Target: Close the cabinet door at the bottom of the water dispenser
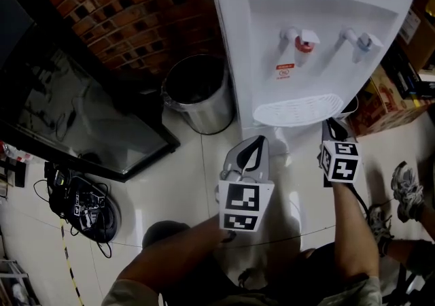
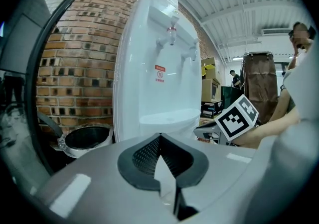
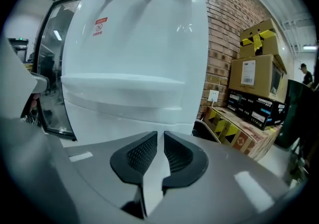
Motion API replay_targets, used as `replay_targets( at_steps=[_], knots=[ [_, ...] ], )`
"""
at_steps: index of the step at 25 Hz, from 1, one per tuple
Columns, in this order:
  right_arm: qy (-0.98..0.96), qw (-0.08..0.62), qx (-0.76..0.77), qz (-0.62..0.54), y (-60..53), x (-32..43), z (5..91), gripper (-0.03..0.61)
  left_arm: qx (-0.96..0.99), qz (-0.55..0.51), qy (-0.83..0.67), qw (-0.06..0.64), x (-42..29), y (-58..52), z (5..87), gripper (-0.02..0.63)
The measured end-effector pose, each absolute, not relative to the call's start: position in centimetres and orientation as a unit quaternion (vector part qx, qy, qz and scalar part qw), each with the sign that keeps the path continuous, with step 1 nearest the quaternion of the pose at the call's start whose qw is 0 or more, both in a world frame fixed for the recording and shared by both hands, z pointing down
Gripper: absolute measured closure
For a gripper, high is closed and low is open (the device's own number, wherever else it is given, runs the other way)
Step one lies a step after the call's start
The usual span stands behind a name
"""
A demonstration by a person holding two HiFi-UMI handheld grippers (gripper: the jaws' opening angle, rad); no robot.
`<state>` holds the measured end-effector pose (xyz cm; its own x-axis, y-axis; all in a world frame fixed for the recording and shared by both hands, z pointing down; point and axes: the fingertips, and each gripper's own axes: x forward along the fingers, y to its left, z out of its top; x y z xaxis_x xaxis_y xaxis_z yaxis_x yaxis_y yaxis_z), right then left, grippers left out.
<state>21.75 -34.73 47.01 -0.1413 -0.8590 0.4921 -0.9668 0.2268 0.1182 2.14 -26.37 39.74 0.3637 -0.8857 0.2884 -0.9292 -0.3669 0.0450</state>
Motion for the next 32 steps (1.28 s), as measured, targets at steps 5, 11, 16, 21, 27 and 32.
replay_targets(
  at_steps=[5, 11, 16, 21, 27, 32],
  knots=[
    [-0.748, 0.235, 0.609, 0.117, -34.5, 21.8, 46.6, 0.546, 0.826, 0.105, -0.545, 0.095, 2.9, -26.3, 39.4, 0.614],
    [-0.745, 0.225, 0.619, 0.107, -33.4, 22.5, 44.6, 0.559, 0.826, 0.095, -0.548, 0.092, 2.7, -26.0, 38.5, 0.614],
    [-0.746, 0.202, 0.628, 0.093, -32.0, 22.6, 41.8, 0.574, 0.827, 0.088, -0.549, 0.086, 2.5, -25.5, 37.7, 0.614],
    [-0.754, 0.176, 0.628, 0.076, -30.1, 21.7, 38.5, 0.577, 0.826, 0.076, -0.552, 0.083, 2.0, -24.7, 36.7, 0.614],
    [-0.772, 0.145, 0.617, 0.050, -27.0, 19.5, 34.2, 0.578, 0.824, 0.059, -0.559, 0.077, 1.0, -23.5, 35.0, 0.614],
    [-0.783, 0.123, 0.608, 0.033, -24.4, 17.7, 31.5, 0.578, 0.822, 0.042, -0.562, 0.075, -0.3, -21.9, 33.3, 0.614]
  ],
)
